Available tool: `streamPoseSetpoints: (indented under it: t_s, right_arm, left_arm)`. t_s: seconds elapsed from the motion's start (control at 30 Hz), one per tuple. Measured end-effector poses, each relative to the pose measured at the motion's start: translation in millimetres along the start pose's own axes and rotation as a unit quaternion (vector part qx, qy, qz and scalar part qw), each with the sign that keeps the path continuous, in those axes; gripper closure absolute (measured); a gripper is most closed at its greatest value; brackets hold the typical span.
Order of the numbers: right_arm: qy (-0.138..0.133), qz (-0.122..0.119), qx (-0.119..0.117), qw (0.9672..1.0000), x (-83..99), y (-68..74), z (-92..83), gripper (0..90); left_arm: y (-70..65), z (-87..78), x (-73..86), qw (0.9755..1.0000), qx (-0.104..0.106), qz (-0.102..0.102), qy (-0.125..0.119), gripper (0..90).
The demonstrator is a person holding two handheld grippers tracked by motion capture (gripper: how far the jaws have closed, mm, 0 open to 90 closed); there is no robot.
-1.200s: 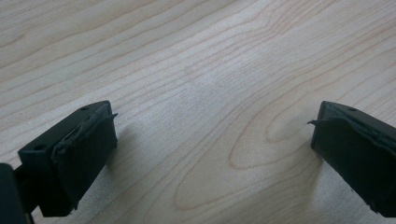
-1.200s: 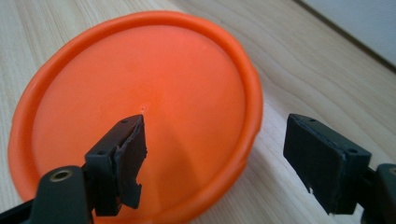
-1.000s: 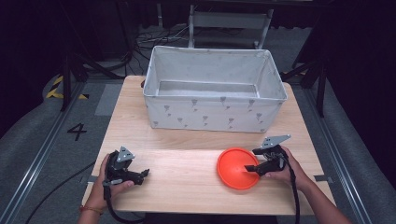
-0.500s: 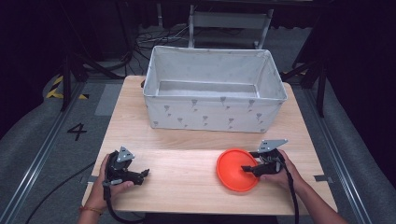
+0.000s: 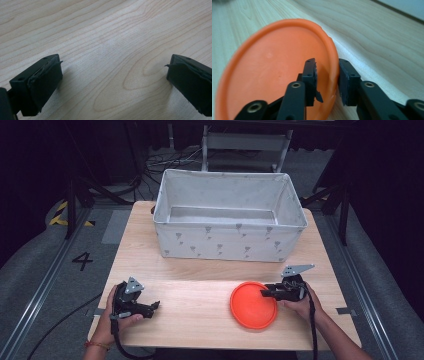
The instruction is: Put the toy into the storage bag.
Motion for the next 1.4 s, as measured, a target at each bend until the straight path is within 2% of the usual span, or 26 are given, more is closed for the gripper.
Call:
streamPoseSetpoints:
  t_s: [0.07, 0.17, 0.27, 0.4, 0.43, 0.5, 0.73, 0.9, 1.17, 1.3, 1.4]
  right_arm:
    - [-0.011, 0.000, -0.006, 0.9999, -4.1, 1.9, -4.8, 76.0]
    - [-0.014, -0.010, -0.016, 0.9997, -8.4, 6.0, -11.4, 78.3]
    - [-0.032, -0.023, -0.032, 0.9987, -18.6, 13.6, -20.2, 81.4]
    - [-0.039, -0.067, -0.036, 0.9963, -31.7, 28.8, -31.6, 82.3]
    - [-0.039, -0.067, -0.036, 0.9963, -31.7, 28.8, -31.6, 82.3]
    - [-0.036, -0.108, -0.030, 0.9931, -39.3, 39.1, -37.8, 82.4]
    - [-0.022, -0.157, -0.017, 0.9871, -53.2, 51.1, -47.3, 82.5]
    - [-0.016, -0.172, -0.012, 0.9849, -65.2, 53.8, -52.6, 82.5]
    - [0.010, -0.214, -0.003, 0.9768, -90.3, 60.5, -66.1, 82.6]
    - [0.016, -0.222, 0.006, 0.9748, -97.7, 60.0, -77.0, 82.6]
    - [0.015, -0.222, 0.014, 0.9748, -100.8, 57.6, -87.7, 82.6]
  left_arm:
    - [0.0, 0.1, 0.0, 1.0000, 0.000, 0.000, -0.001, 0.5]
    - [0.1, 0.2, -0.1, 1.0000, -0.001, 0.000, -0.001, 0.5]
    - [0.2, 0.1, -0.1, 1.0000, -0.001, -0.001, 0.000, 0.5]
    - [0.2, 0.0, -0.1, 1.0000, -0.001, -0.001, 0.000, 0.5]
    - [0.2, 0.0, -0.1, 1.0000, -0.001, -0.001, 0.000, 0.5]
    - [0.2, 0.0, -0.1, 1.0000, 0.001, -0.001, 0.000, 0.5]
    - [0.1, 0.1, 0.0, 1.0000, -0.001, -0.002, 0.000, 0.5]
    - [0.2, 0.0, -0.1, 1.0000, 0.003, -0.002, 0.001, 0.5]
    - [0.3, 0.2, -0.3, 1.0000, 0.002, -0.003, 0.002, 0.4]
    - [0.3, 0.3, -0.3, 1.0000, 0.002, -0.003, 0.002, 0.3]
    - [0.3, 0.2, -0.3, 1.0000, 0.002, -0.004, 0.002, 0.3]
Point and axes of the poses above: each handheld gripper's, and its own axes: z roughly forward along the jaws, x roughly out of its underside, y roughly to its left, the point moved 5 cm from there along z, roughly forward along the jaws, and after that the axes turned 13 degrees about -y, right-handed, at the moved point
